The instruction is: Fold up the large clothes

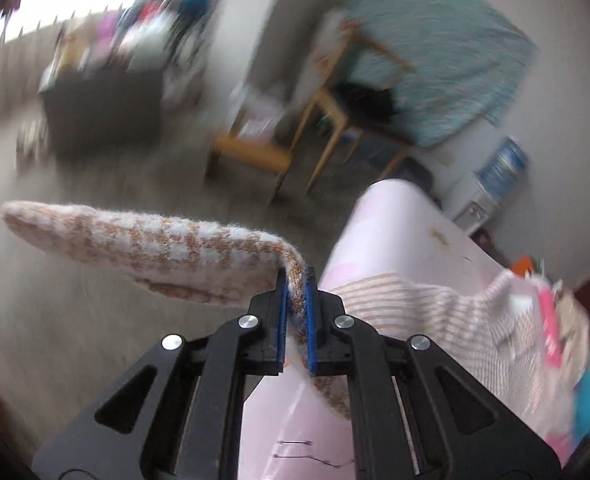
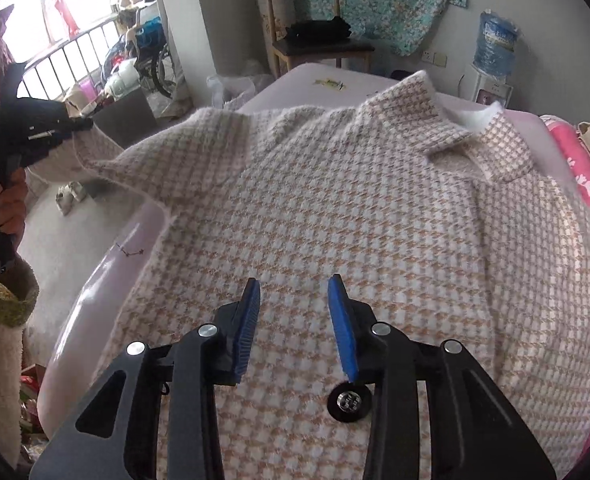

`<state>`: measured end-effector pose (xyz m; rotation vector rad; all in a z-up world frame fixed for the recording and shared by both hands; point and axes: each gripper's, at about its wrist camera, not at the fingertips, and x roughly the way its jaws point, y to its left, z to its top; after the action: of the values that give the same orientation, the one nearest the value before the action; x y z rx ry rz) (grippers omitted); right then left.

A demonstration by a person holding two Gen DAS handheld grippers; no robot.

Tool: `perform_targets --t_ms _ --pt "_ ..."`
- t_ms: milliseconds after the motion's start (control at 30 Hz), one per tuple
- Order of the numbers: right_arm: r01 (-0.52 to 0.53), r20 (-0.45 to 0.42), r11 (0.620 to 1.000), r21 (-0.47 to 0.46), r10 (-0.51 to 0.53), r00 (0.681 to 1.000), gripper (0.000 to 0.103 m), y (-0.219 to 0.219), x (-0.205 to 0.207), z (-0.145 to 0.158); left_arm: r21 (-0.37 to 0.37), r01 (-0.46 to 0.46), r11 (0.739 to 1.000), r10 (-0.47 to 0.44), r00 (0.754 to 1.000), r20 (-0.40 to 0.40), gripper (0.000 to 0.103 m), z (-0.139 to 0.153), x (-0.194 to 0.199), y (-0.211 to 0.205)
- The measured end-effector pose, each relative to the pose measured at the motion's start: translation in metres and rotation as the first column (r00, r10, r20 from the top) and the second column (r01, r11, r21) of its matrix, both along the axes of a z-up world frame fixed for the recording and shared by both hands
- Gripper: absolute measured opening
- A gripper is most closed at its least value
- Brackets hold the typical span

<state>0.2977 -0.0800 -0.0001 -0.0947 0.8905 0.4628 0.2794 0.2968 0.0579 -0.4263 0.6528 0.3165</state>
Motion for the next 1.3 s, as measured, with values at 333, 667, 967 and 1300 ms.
perform_targets --t_ms 333,667,967,1300 --pt "0.23 0.05 0.973 0.002 -0.23 0.972 0.035 -0.116 -0.048 0.027 0.269 0.578 0.77 -0.57 0.813 -0.115 0.01 0.018 -0.02 -0.246" --pt "0.292 -0.134 0.956 -0.002 -0.29 0.948 0.042 -0.192 -0.049 0.003 0.031 0.693 0.72 -0.666 0.703 -0.25 0.063 -0.084 -0.054 -0.253" --pt "0.081 -0.169 0.987 0.141 -0.056 0.984 0.042 -0.131 0.015 0.027 0.112 0.48 0.87 -0.438 0.857 -0.271 0.067 -0.087 -0.046 -0.196" --pt "-0.156 -0.174 0.987 -0.032 0.148 0.974 0.042 0.041 0.123 0.006 0.043 0.329 0.943 -0.304 0.908 -0.288 0.05 -0.111 -0.014 -0.165"
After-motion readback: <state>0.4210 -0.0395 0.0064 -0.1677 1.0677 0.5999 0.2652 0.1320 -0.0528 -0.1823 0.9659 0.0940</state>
